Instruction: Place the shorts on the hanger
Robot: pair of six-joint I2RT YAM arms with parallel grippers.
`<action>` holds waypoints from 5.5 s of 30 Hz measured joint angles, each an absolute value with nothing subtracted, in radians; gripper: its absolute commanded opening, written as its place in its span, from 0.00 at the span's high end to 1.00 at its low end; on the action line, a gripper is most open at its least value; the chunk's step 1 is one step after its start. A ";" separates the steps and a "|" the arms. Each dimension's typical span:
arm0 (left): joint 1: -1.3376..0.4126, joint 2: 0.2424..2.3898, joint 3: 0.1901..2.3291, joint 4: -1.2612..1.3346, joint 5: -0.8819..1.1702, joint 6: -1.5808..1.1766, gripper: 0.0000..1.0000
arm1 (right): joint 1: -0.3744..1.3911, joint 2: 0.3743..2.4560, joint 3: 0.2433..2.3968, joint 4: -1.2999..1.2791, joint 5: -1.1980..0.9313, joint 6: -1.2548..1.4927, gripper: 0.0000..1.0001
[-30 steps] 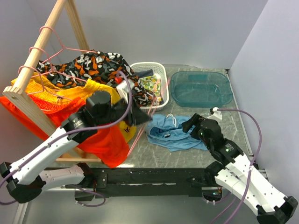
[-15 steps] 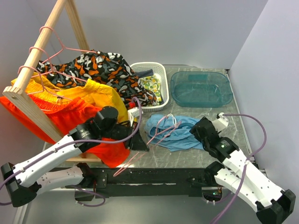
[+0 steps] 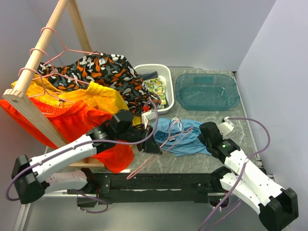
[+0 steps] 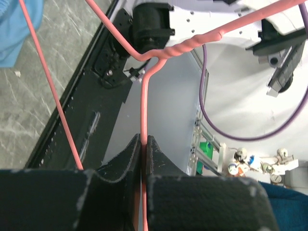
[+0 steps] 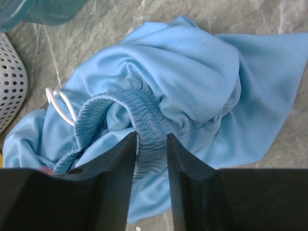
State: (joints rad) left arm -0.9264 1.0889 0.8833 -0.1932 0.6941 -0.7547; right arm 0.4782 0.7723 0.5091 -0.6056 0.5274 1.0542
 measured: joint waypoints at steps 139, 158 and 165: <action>-0.929 1.542 0.919 1.129 0.055 -0.833 0.99 | 1.470 0.832 0.857 -0.742 0.744 1.153 1.00; -0.947 1.544 0.878 1.122 0.088 -0.844 0.99 | 1.409 0.800 1.056 -0.885 0.773 1.135 1.00; -0.954 1.475 0.889 0.865 0.138 -0.896 0.99 | 1.136 0.714 1.055 -0.829 0.648 0.980 0.91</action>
